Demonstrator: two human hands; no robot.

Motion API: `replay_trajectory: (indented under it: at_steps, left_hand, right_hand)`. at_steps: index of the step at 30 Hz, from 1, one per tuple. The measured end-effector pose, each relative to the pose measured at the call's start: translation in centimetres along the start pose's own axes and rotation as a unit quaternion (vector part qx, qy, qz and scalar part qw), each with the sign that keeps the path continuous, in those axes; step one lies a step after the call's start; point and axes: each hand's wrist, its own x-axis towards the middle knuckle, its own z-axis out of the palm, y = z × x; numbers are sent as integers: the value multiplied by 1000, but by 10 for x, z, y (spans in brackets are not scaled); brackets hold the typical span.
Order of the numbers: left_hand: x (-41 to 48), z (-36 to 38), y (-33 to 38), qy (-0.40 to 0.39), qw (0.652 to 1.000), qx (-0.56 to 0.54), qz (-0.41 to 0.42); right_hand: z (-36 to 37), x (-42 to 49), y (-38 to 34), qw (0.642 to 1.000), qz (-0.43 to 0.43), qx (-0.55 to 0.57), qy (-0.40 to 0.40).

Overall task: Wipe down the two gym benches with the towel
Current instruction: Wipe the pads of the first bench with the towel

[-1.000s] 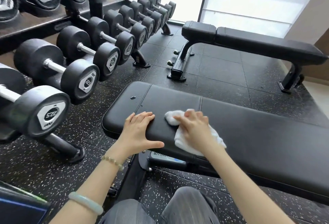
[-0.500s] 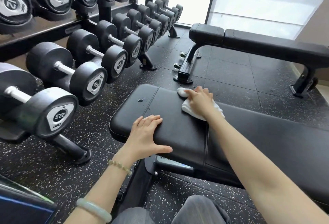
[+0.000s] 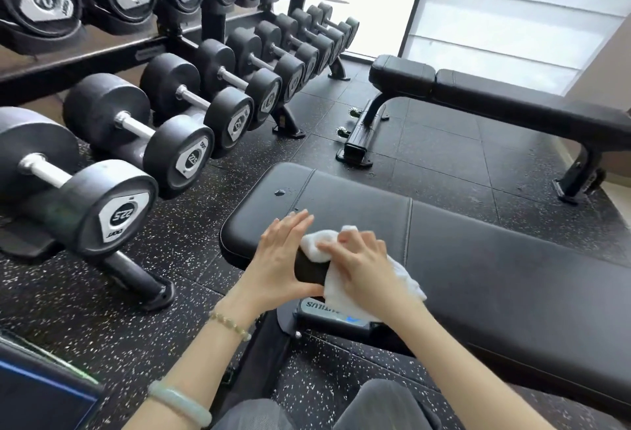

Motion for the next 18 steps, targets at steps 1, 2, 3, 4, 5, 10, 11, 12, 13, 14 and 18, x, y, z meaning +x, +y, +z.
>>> replay_trajectory:
  at_steps: [1,2,3,4,5,10,11,12,13,14,18]
  left_hand:
    - [-5,-3,-6,3,1000,1,-6]
    - [-11,-8,-12,9,1000,10,-15]
    - [-16,-13,-19,19,999,25,-27]
    - [-20,-21,-26,27,998,44,-40]
    - [-23,-28,-32,29,996,62,-58]
    - [-23,-43,-54,-24,983,120,-138]
    - [-23,-42,-57,-36,981,123,-144]
    - [-24,-41,-59,-44,980,124,-149]
    - [-25,-40,-59,-47,979,124,-153]
    - [-26,-40,-59,-48,979,123,-157]
    - [-26,-40,-58,-51,979,118,-159]
  right_hand:
    - [3,-2,3,1000,-14,1,19]
    - [6,0,7,999,-24,1,34]
    - [7,6,11,999,-26,8,32]
    - [7,14,13,999,-16,16,25]
    - [6,25,15,1000,7,20,15]
    - [8,100,34,989,137,-15,-44]
    - [11,115,38,987,151,-18,-44]
    - [14,127,40,985,166,-15,-48]
    - [17,138,41,982,183,-10,-54]
    - [21,147,41,979,196,-13,-61]
    - [24,151,32,977,200,-28,-60]
